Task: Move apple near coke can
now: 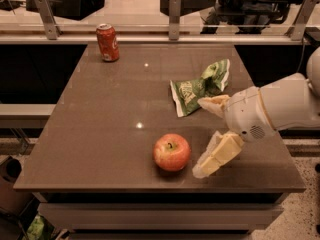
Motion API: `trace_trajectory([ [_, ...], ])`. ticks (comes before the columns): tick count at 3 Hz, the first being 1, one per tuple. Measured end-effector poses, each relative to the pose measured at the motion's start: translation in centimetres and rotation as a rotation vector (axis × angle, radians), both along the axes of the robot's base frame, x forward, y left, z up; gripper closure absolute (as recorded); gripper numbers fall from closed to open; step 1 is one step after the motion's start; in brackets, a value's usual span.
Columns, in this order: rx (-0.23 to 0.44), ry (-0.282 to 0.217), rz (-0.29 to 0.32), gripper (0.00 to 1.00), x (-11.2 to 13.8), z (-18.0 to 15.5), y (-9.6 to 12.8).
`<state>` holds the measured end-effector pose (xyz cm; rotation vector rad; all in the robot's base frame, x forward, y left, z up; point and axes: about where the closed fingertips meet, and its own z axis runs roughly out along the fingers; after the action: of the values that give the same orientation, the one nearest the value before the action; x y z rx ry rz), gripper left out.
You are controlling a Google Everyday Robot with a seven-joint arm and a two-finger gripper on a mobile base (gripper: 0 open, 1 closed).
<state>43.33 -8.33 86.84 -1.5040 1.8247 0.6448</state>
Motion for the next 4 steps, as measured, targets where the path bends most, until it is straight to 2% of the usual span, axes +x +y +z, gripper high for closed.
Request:
trace_trajectory([
  [2, 0.126, 0.018, 0.071, 0.0, -0.6, -1.7, 4.1],
  [4, 0.189, 0.04, 0.128, 0.0, -2.3, -2.5, 6.5],
])
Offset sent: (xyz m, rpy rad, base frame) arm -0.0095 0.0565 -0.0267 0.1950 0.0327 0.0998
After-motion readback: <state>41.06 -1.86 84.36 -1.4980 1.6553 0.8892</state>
